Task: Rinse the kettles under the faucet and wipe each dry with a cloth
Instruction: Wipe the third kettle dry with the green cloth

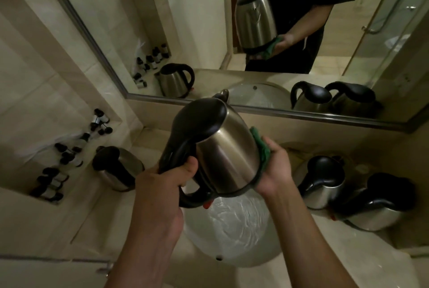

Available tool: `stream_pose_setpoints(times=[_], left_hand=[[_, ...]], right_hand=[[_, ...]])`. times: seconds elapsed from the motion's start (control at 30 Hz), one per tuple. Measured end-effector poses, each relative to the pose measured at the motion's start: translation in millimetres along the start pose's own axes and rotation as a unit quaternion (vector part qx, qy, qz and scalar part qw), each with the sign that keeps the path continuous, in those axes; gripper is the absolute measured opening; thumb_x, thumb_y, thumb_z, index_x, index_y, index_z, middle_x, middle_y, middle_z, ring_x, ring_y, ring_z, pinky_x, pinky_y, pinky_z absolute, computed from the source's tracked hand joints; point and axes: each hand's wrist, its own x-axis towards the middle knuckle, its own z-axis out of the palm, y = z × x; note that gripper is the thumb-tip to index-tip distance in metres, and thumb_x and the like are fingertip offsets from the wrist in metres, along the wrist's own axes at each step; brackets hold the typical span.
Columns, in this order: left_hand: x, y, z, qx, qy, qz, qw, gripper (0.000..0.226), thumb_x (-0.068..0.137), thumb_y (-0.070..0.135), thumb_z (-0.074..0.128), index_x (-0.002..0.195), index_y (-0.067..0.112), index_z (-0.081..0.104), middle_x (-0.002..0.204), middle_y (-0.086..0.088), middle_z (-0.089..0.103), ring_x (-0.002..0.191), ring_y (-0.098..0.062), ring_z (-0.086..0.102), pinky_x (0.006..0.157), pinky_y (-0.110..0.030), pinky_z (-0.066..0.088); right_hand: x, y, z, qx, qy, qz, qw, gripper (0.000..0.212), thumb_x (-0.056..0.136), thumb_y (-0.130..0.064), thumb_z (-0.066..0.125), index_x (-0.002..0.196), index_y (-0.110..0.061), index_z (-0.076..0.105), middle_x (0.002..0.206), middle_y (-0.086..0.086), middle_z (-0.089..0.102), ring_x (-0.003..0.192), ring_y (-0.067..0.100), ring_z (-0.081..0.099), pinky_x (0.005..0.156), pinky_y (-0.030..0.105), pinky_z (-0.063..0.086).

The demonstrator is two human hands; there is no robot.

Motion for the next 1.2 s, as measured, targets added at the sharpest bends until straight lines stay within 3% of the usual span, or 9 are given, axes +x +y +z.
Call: stream_pose_setpoints(times=[0.1, 0.2, 0.33, 0.4, 0.5, 0.63, 0.83, 1.0, 1.2], left_hand=[[3, -2, -2, -0.016, -0.002, -0.016, 1.0, 0.012, 0.059, 0.022, 0.079, 0.07, 0.026, 0.082, 0.11, -0.014, 0.07, 0.117, -0.03, 0.062, 0.107, -0.047, 0.042], [10, -5, 0, -0.033, -0.017, -0.027, 0.999, 0.016, 0.061, 0.02, 0.075, 0.072, 0.028, 0.083, 0.112, -0.01, 0.074, 0.114, -0.021, 0.065, 0.102, -0.04, 0.042], [19, -24, 1, 0.013, -0.016, -0.039, 0.999, 0.022, 0.053, 0.027, 0.085, 0.072, 0.018, 0.079, 0.1, -0.014, 0.066, 0.107, -0.03, 0.063, 0.096, -0.044, 0.047], [19, -36, 5, 0.049, -0.023, -0.046, 0.997, 0.026, 0.057, 0.025, 0.087, 0.079, 0.013, 0.079, 0.1, -0.021, 0.067, 0.108, -0.038, 0.064, 0.096, -0.053, 0.051], [16, -53, 12, 0.094, -0.071, -0.039, 0.992, 0.023, 0.078, 0.008, 0.077, 0.101, 0.011, 0.078, 0.089, -0.007, 0.077, 0.098, -0.031, 0.071, 0.071, -0.037, 0.053], [12, -71, 22, 0.119, -0.128, -0.064, 0.983, 0.038, 0.082, -0.002, 0.072, 0.116, 0.014, 0.075, 0.091, -0.006, 0.08, 0.083, -0.021, 0.077, 0.057, -0.026, 0.056], [7, -122, 34, 0.177, -0.217, -0.085, 0.956, 0.083, 0.06, 0.003, 0.08, 0.138, 0.021, 0.062, 0.103, -0.002, 0.08, 0.096, -0.021, 0.076, 0.082, -0.038, 0.06], [-8, -171, 59, 0.242, -0.291, -0.067, 0.923, 0.074, 0.06, 0.0, 0.081, 0.121, 0.039, 0.063, 0.095, 0.017, 0.079, 0.093, 0.0, 0.073, 0.082, -0.024, 0.059], [-16, -229, 88, 0.267, -0.381, -0.069, 0.883, 0.082, 0.061, 0.001, 0.076, 0.14, 0.015, 0.06, 0.11, 0.013, 0.077, 0.107, -0.005, 0.071, 0.09, -0.027, 0.057]], right_hand=[[-11, -8, 2, -0.185, 0.042, -0.112, 0.975, 0.042, 0.102, -0.045, 0.049, 0.117, -0.013, 0.071, 0.108, 0.015, 0.076, 0.094, 0.031, 0.074, 0.086, 0.045, 0.06], [-20, 11, 3, -0.292, 0.103, -0.216, 0.926, 0.039, 0.095, -0.055, 0.048, 0.114, -0.027, 0.066, 0.117, 0.014, 0.068, 0.11, 0.037, 0.067, 0.1, 0.06, 0.053], [-43, 59, -5, -0.36, 0.157, -0.311, 0.866, 0.033, 0.103, -0.045, 0.036, 0.131, -0.032, 0.047, 0.122, 0.0, 0.055, 0.113, 0.019, 0.057, 0.088, 0.033, 0.049], [-50, 78, -11, -0.408, 0.173, -0.324, 0.836, 0.045, 0.098, -0.052, 0.032, 0.141, -0.039, 0.037, 0.136, -0.002, 0.049, 0.125, 0.015, 0.051, 0.1, 0.036, 0.049], [-50, 77, -22, -0.436, 0.158, -0.356, 0.811, 0.056, 0.097, -0.055, 0.031, 0.152, -0.04, 0.031, 0.148, -0.005, 0.045, 0.136, 0.017, 0.047, 0.111, 0.05, 0.045], [-55, 38, -31, -0.494, 0.135, -0.419, 0.75, 0.04, 0.099, -0.047, 0.033, 0.138, -0.046, 0.038, 0.139, -0.01, 0.052, 0.13, 0.009, 0.051, 0.109, 0.044, 0.046], [-79, 40, -88, -0.61, 0.214, -0.398, 0.651, 0.058, 0.097, -0.048, 0.036, 0.151, -0.027, 0.043, 0.164, -0.014, 0.026, 0.153, 0.009, 0.023, 0.126, 0.041, 0.028], [-96, 63, -149, -0.616, 0.325, -0.368, 0.616, 0.058, 0.095, -0.049, 0.044, 0.147, -0.022, 0.05, 0.165, -0.008, 0.027, 0.154, 0.019, 0.023, 0.124, 0.049, 0.031], [-109, 63, -210, -0.691, 0.37, -0.34, 0.519, 0.054, 0.096, -0.043, 0.047, 0.142, -0.017, 0.057, 0.162, 0.006, 0.039, 0.155, 0.034, 0.023, 0.122, 0.054, 0.03]])
